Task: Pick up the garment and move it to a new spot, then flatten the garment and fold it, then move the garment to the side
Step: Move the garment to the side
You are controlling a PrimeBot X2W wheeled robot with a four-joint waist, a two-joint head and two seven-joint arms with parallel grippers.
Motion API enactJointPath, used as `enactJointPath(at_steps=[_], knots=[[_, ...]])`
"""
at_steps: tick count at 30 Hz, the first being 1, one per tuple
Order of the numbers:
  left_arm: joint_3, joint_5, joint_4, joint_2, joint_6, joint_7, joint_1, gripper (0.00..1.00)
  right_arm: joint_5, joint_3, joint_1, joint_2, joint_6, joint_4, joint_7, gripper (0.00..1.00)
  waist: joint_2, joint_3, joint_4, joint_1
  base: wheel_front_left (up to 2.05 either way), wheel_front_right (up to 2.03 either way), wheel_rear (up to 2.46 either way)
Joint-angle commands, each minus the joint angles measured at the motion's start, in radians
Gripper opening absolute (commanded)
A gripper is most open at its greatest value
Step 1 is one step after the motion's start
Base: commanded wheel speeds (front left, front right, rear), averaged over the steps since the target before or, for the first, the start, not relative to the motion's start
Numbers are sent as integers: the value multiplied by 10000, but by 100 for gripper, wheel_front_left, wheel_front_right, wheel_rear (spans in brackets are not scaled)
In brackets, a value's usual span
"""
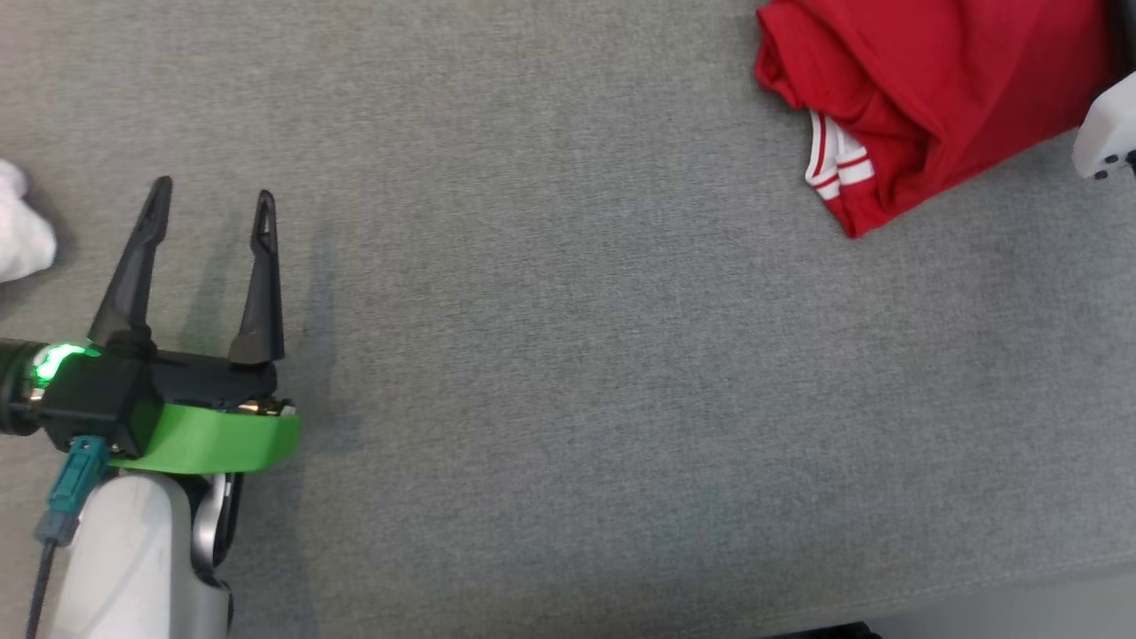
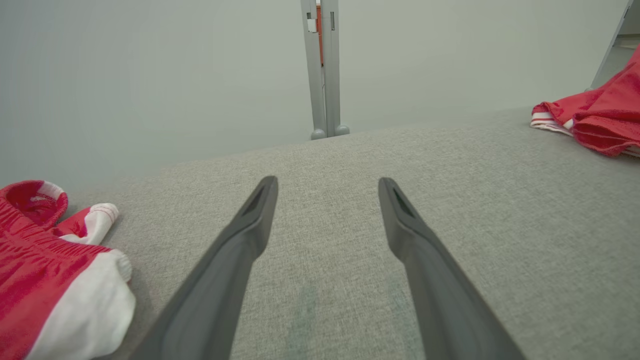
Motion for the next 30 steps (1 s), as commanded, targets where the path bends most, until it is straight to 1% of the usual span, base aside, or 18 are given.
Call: enactJointPath(at_steps=[1,5,11,17,21,24,28,29,30], knots=[[122,155,-198,198,-23,4,-182,100,107,45,-319,-140,-19,-133,51,0,0,1291,-1414,-2,0,0,0],[343,183,-631,499,44,4,146,100,82,211,-784,-523,-19,-407,195,0,0,1530,-1942,-2,0,0,0],[481,283,-1225,825,98,105,479,100,154,455,-1435,-1126,-19,-759,528,0,0,1836,-2422,-2,0,0,0],[382,277,-1735,914,111,410,588,100,255,631,-1889,-1589,-19,-875,767,0,0,2035,-2547,-2,0,0,0],[362,260,-2014,972,127,569,716,100,350,572,-2094,-1748,-19,-845,798,0,0,2148,-2585,-2,0,0,0],[392,215,-2169,1029,157,638,794,100,345,596,-2281,-1810,-19,-757,839,0,0,2214,-2587,-2,0,0,0],[412,194,-2294,1072,215,716,833,100,337,566,-2504,-1686,-19,-482,890,1,0,2263,-2570,-2,0,0,0],[384,196,-2307,1064,217,728,830,100,309,558,-2538,-1671,-19,-396,857,42,0,2261,-2554,-2,0,0,0],[345,194,-2303,1043,219,731,815,100,261,551,-2575,-1650,-19,-281,816,98,0,2245,-2525,-2,0,0,0]])
